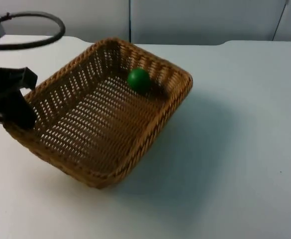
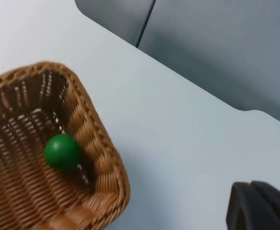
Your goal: Pick up the basket with the left hand and place the ball into the basket with the right hand.
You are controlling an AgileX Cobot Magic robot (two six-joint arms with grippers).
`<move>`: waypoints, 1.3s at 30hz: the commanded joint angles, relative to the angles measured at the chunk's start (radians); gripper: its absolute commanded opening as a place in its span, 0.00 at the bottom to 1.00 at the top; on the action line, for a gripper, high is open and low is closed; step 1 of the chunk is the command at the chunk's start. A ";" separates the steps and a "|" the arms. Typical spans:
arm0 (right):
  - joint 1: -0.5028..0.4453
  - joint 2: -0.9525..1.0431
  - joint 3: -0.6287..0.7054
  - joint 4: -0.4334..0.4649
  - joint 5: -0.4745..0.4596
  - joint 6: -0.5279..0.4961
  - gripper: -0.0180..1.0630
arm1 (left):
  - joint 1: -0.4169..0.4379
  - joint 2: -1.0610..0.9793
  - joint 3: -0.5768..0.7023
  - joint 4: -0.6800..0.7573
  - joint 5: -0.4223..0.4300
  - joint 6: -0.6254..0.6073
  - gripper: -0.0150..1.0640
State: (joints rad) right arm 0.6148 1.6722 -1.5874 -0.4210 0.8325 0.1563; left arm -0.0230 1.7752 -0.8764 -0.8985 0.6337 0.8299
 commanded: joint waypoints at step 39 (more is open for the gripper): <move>-0.005 -0.012 0.002 -0.008 -0.060 0.001 0.01 | 0.003 0.080 -0.291 0.293 0.255 -0.172 0.54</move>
State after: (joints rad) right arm 0.6148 1.6722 -1.5874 -0.4172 0.7827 0.1563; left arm -0.0230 1.8635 -1.1229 -0.6820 0.8053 0.7396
